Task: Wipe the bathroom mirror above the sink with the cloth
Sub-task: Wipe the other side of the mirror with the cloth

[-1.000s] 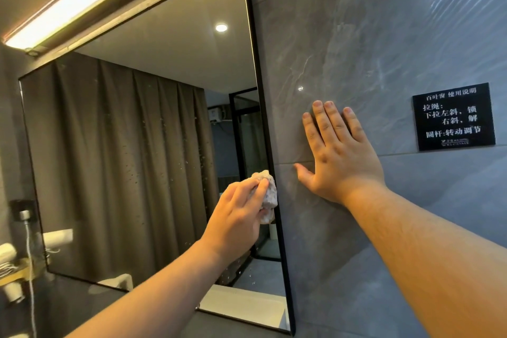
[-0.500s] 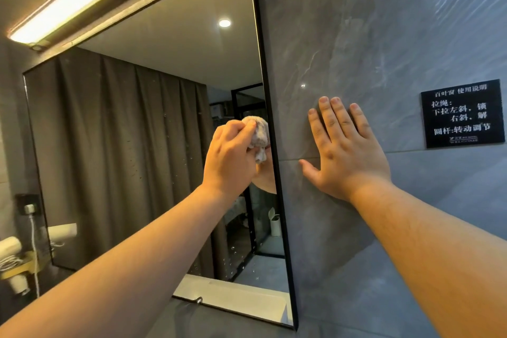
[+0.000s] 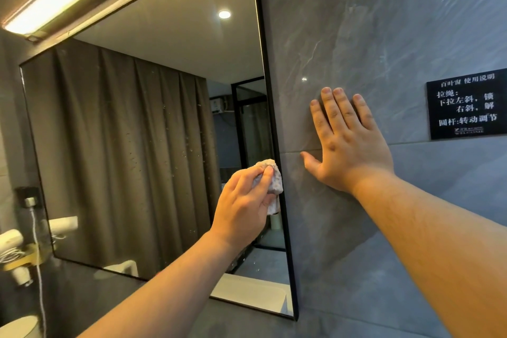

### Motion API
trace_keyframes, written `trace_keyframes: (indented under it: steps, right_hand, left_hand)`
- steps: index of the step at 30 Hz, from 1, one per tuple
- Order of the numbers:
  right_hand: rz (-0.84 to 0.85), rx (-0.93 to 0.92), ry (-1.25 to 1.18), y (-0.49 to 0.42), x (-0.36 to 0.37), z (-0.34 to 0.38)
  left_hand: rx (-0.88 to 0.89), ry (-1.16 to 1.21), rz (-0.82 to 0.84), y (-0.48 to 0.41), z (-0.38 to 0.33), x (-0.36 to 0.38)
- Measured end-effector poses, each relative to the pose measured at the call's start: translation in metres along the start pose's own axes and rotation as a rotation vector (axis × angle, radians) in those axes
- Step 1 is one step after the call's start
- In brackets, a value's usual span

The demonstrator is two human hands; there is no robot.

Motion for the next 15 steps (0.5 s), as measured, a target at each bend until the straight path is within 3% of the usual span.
trace_keyframes:
  steps: [5, 15]
  right_hand:
    - [-0.002, -0.001, -0.001, 0.000, 0.000, 0.000]
    - [-0.001, 0.000, 0.020, 0.000, 0.000, 0.001]
  left_hand:
    - [0.092, -0.004, -0.020, -0.035, 0.010, -0.015]
    - [-0.193, 0.064, -0.234, -0.167, 0.042, -0.068]
Point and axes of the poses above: each hand's wrist, its own y-axis away from the middle knuckle, its own x-axis out of the palm, z = x × y, the point moved 10 cm from there along -y, towards the middle knuckle, and after that the axes turned 12 degrees about y, right-handed, at the moved point
